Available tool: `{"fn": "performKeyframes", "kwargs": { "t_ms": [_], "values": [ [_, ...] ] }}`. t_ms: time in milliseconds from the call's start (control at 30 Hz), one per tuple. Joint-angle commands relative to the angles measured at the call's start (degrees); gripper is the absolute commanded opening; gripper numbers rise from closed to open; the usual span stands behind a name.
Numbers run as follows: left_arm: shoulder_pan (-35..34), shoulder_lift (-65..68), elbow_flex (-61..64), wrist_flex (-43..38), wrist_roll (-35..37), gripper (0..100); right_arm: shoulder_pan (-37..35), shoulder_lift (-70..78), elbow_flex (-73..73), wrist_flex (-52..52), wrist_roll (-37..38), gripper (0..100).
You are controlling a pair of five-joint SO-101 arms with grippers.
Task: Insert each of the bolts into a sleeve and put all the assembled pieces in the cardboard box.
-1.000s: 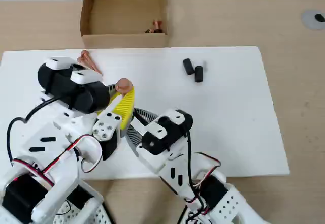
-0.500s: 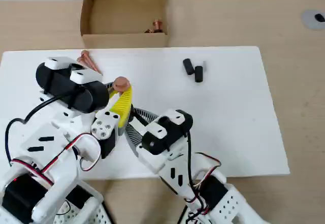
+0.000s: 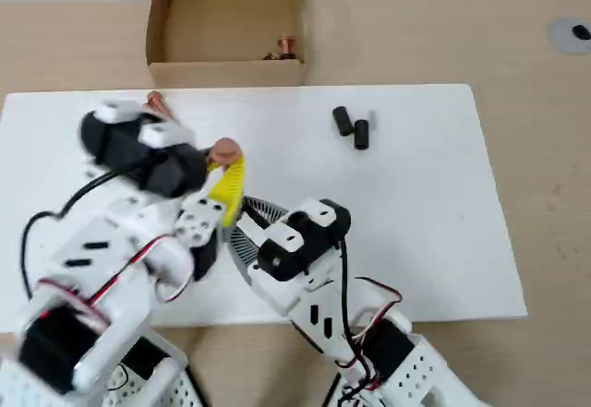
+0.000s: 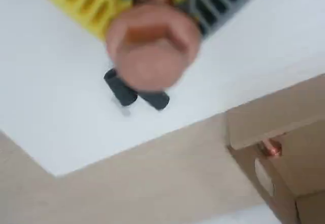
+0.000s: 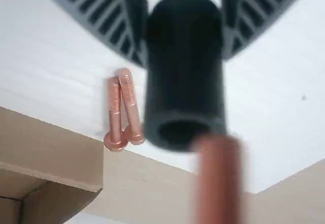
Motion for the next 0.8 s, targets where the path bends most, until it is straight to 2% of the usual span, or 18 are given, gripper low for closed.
{"fn": "performKeyframes", "kwargs": {
  "t_ms": [0,633,767],
  "values": [
    [-0.97,-0.13,1.14,-3.6,-0.26,1,-0.84,-8.31,-0.13,-0.09,-0.26,0.9],
    [-1.14,-0.22,1.32,-5.36,-2.81,1,-0.84,-8.31,-0.13,0.0,-0.26,0.9],
    [-3.25,-0.13,1.41,-6.42,-2.64,1,-0.84,-8.31,-0.13,0.0,-0.26,0.9]
  ]
}}
